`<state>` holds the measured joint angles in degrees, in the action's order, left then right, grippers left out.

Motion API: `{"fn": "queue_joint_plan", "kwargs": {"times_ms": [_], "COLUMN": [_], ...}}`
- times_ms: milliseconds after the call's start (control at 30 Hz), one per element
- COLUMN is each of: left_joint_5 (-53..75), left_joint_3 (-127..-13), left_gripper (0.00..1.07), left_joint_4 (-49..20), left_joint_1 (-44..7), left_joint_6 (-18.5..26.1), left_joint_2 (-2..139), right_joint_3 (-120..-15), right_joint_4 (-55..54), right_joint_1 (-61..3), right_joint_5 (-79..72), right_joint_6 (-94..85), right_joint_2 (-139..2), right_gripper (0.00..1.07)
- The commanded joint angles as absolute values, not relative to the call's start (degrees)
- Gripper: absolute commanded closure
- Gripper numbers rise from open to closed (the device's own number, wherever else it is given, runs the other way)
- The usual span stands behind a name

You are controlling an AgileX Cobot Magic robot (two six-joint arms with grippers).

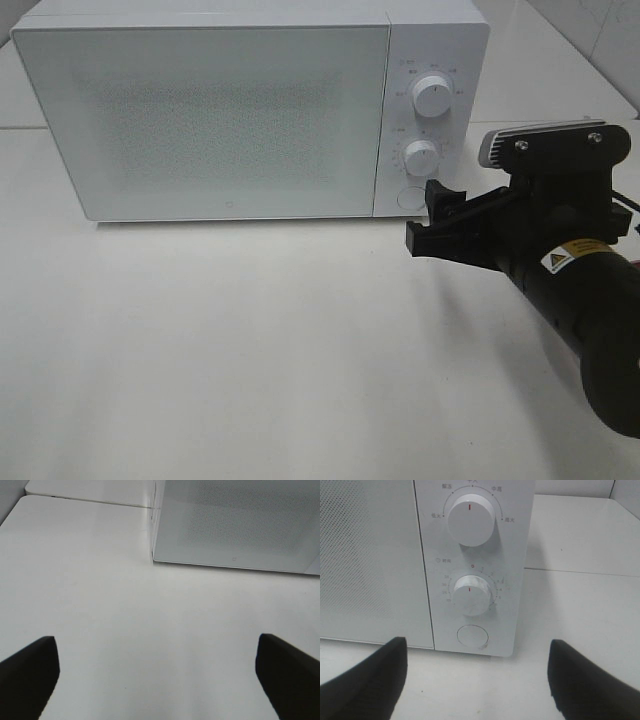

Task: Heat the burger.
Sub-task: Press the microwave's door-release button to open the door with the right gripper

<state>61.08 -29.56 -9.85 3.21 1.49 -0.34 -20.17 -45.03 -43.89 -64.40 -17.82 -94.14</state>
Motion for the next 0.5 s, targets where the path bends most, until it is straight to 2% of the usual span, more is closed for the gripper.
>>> {"fn": "queue_joint_plan", "kwargs": {"times_ms": [33, 233, 500], "left_joint_5": [60.91, 60.91, 60.91], "left_joint_3": [-29.56, -29.56, -29.56], "left_gripper": [0.07, 0.07, 0.07], "left_joint_4": [-10.08, -10.08, -10.08], "left_joint_1": [3.04, 3.04, 3.04], "left_joint_6": [1.55, 1.55, 1.55], "left_joint_2": [-1.32, -1.32, -1.32], "right_joint_3": [-21.6, -21.83, -21.83], "right_joint_4": [-45.84, -45.89, -45.89], "right_joint_1": [-44.18, -44.18, -44.18], "right_joint_5": [-64.57, -64.4, -62.4], "right_joint_6": [-18.51, -16.73, 1.32], "right_joint_2": [-94.65, -94.71, -94.82], "right_gripper": [0.32, 0.32, 0.4]}}
